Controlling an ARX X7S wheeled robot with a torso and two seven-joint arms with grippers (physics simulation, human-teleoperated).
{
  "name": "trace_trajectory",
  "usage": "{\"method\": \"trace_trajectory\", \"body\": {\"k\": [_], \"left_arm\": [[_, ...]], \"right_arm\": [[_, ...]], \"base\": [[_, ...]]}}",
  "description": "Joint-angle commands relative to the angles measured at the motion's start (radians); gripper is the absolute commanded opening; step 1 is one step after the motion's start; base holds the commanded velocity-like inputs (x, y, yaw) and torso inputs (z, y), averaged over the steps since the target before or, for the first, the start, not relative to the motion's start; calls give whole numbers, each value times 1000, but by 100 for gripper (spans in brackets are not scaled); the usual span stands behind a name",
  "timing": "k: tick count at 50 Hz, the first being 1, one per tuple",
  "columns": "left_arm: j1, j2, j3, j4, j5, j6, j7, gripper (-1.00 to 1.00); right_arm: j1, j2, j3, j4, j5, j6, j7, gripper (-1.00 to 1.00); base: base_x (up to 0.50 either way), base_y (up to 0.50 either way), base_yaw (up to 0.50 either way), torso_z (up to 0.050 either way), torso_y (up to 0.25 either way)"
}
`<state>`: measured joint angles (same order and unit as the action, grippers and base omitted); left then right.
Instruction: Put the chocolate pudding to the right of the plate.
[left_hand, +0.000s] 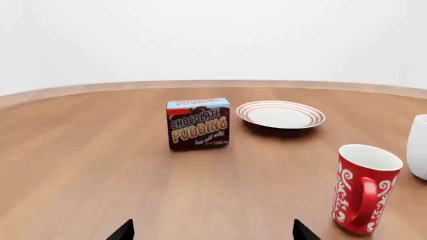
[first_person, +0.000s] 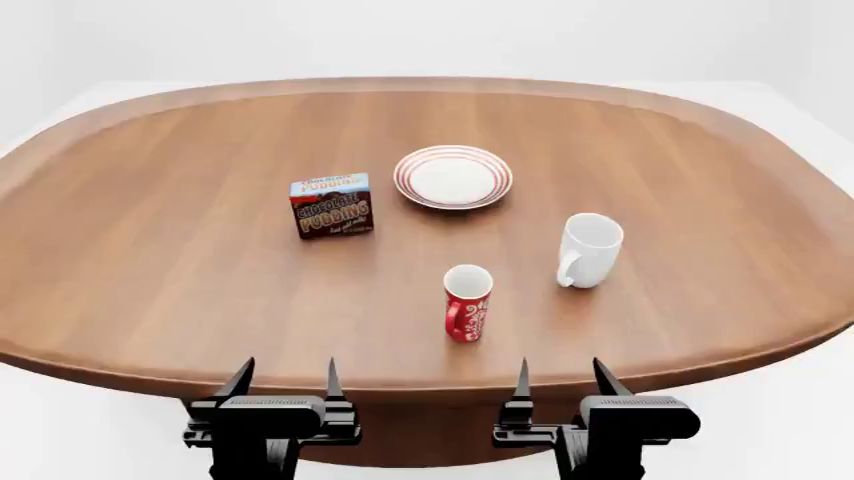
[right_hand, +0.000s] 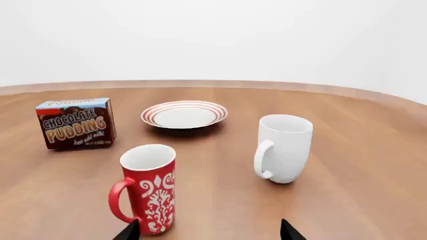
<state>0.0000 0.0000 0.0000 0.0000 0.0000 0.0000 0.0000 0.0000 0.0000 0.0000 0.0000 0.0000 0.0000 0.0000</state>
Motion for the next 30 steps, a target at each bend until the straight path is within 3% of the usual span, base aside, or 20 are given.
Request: {"method": "trace_trajectory", "body": {"k": [1, 6, 26, 27, 29, 30], "left_arm": [[-3, -17, 20, -11, -11, -4, -18, 100], [4, -34, 39, -12, -34, 5, -34, 100], [-4, -69, 73, -35, -84, -6, -64, 100], [-18, -74, 69, 18, -93, -114, -76, 100], [-18, -77, 72, 22, -96, -118, -79, 100], [-55, -106, 67, 172, -134, -268, -73, 100]], "right_arm": [[-1, 16, -22, 17, 7, -10, 24, 100], [10, 32, -44, 26, -21, -7, 71, 100], [-7, 67, -94, 23, 52, -40, 81, 100], [1, 66, -81, -14, 54, -3, 101, 100], [1, 68, -84, -16, 57, -2, 105, 100], [60, 87, -71, -166, 58, 148, 125, 100]], "base": [[0, 0, 0, 0, 0], [0, 0, 0, 0, 0], [0, 500, 0, 0, 0], [0, 0, 0, 0, 0], [0, 0, 0, 0, 0], [0, 0, 0, 0, 0]]}}
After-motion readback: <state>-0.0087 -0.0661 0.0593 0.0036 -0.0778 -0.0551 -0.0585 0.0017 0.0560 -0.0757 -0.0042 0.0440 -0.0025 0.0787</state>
